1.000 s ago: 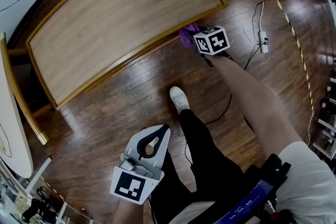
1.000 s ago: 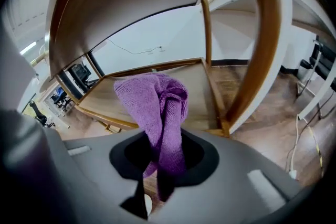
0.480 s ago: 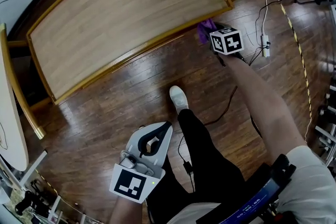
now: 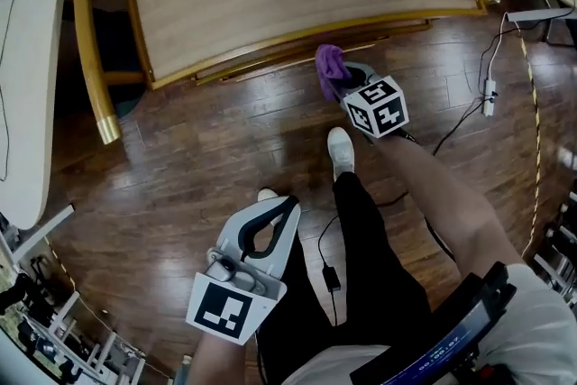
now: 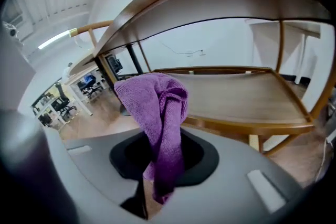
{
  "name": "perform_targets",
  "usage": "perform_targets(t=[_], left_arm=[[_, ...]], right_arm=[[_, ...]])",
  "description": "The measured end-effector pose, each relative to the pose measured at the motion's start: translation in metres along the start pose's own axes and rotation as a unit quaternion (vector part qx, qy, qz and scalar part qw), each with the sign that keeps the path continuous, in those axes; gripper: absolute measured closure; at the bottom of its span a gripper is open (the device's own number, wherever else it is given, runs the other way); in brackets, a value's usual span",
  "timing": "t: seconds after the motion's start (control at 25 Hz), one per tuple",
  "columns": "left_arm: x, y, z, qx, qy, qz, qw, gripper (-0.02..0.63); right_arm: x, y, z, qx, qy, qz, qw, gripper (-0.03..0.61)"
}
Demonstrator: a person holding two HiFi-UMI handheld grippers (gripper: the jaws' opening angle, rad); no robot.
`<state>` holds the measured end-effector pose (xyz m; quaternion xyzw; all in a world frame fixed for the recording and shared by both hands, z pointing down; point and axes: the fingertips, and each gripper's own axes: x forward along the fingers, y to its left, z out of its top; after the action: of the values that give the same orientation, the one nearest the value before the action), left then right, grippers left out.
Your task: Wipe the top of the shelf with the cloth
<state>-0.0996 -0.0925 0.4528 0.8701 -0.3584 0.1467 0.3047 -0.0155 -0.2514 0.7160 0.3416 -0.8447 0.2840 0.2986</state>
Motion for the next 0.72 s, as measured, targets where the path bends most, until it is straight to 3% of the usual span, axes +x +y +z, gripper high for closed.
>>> perform_targets(t=[0.2,0.36,0.52,0.72], left_arm=[[-0.067,0.031,-0.028,-0.011,0.003,0.043,0.999,0.594],[-0.109,0.047,-0.047,-0.021,-0.005,0.071,0.9972,0.594],[-0.141,0.058,-0.068,-0.035,-0.001,0.092,0.9951,0.594],[-0.153,0.068,-0.086,-0.053,-0.001,0.099,0.9937,0.594]], right_arm=[[0.076,0.134,0.015,-0.052,0.008,0.087,0.995,0.495],[0.132,0.208,0.021,-0.089,0.018,0.127,0.988,0.495],[0.175,0.237,0.016,-0.112,0.034,0.129,0.985,0.495],[0.199,0.215,0.007,-0.111,0.052,0.094,0.988,0.495]])
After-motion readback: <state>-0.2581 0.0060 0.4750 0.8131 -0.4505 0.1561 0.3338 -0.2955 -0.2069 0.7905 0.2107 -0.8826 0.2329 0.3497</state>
